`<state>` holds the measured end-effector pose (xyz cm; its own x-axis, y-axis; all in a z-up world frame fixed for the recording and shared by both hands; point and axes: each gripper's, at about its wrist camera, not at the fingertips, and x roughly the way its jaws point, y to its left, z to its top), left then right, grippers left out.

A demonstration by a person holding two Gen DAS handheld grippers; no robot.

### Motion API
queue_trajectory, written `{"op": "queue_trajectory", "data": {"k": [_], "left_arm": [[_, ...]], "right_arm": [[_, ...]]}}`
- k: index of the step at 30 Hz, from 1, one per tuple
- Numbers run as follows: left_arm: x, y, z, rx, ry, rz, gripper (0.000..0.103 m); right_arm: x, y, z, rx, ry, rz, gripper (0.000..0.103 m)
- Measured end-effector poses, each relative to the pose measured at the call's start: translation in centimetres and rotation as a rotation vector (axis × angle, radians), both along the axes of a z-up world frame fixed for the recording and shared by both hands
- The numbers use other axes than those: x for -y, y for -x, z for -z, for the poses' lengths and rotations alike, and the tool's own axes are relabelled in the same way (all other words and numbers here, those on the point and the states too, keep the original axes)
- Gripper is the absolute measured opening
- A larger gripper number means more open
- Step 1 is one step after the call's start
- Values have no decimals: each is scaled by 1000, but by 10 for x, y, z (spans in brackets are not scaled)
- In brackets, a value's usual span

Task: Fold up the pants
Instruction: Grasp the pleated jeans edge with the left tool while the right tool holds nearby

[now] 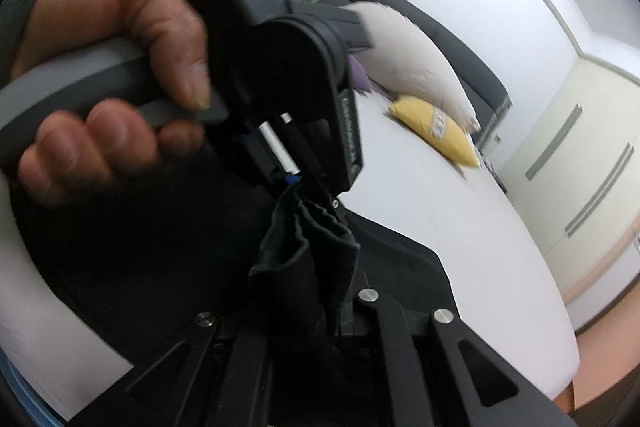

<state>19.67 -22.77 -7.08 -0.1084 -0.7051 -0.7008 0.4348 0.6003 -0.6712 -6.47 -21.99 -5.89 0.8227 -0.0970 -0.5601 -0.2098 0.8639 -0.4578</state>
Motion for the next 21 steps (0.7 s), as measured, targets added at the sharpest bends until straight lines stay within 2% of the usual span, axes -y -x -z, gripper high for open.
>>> {"op": "queue_trajectory", "data": {"k": [2, 4, 9, 13, 17, 18, 20, 21], "left_arm": [[-6, 0, -2, 41, -36, 31, 7], [-21, 2, 4, 47, -65, 27, 7], [-48, 1, 17, 33, -107, -9, 7], [-71, 11, 32, 6, -107, -43, 7], [-59, 15, 50, -11, -131, -76, 8], [-59, 15, 54, -14, -126, -81, 8], [-59, 17, 59, -14, -117, -98, 8], [-62, 20, 60, -13, -117, -109, 9]], "right_arm": [[-10, -3, 2, -6, 12, -34, 6], [-23, -7, 4, -25, 19, -60, 6], [-47, -6, 20, -75, 24, -114, 6], [-51, -12, 26, -110, 15, -151, 6], [-52, -19, 38, -169, 15, -173, 7], [-51, -23, 32, -187, 2, -172, 10], [-45, -28, 42, -258, -47, -160, 14], [-34, -40, 41, -260, -57, -155, 17]]}}
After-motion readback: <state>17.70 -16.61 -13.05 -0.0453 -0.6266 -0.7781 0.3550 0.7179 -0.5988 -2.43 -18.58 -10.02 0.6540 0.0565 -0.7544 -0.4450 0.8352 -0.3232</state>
